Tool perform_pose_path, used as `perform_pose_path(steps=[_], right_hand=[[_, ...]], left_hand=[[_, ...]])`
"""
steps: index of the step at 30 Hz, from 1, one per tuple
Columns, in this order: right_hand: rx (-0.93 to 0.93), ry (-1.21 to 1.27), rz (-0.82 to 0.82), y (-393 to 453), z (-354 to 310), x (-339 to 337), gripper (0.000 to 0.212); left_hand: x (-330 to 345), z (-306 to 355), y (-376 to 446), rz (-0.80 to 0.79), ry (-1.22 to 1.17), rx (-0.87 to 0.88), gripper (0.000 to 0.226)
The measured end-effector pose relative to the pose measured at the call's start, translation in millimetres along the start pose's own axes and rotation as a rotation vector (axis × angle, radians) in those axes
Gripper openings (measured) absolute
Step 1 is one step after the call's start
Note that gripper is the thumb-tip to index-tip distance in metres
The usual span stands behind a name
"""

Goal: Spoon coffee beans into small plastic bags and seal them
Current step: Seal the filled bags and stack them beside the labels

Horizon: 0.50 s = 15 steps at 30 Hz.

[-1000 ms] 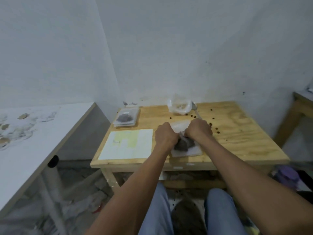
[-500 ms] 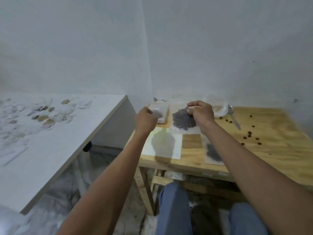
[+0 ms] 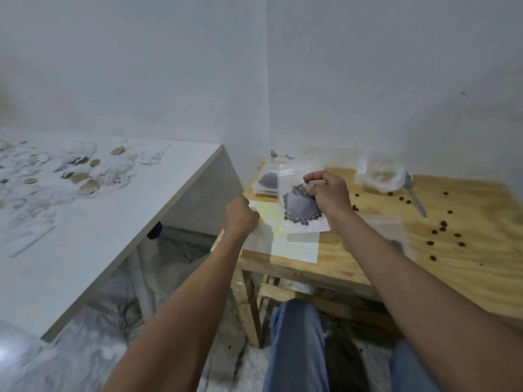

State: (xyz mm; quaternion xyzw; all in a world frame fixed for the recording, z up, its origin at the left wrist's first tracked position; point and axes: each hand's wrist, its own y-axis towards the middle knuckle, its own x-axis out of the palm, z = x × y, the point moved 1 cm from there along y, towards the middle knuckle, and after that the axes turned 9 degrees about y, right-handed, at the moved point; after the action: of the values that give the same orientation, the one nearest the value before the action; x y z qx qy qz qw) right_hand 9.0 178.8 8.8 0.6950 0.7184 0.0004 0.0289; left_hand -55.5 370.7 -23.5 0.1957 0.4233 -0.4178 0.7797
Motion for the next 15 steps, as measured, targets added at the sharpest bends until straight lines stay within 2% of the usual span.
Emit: perform_pose_path(steps=[3, 5, 7, 10, 15], right_hand=[[0.006, 0.006, 0.008, -3.0, 3.5, -1.4, 0.026], [0.016, 0.019, 0.0, -4.1, 6.4, -0.6, 0.029], [0.033, 0.058, -0.014, -6.0, 9.1, 2.0, 0.029], [0.054, 0.154, -0.009, -9.3, 9.3, 4.8, 0.028], [0.046, 0.296, 0.013, -11.5, 9.9, -2.2, 0.01]], left_hand=[[-3.3, 8.2, -5.0, 0.089, -0.29, -0.058, 0.04], [-7.7, 22.4, -12.2, 0.108, -0.551, -0.017, 0.036], [-8.7, 42.6, -23.8, 0.1, -0.703, 0.058, 0.027], [0.1, 69.2, -38.1, 0.122, -0.747, 0.067, 0.011], [18.2, 85.5, -51.9, 0.223, -0.695, 0.025, 0.005]])
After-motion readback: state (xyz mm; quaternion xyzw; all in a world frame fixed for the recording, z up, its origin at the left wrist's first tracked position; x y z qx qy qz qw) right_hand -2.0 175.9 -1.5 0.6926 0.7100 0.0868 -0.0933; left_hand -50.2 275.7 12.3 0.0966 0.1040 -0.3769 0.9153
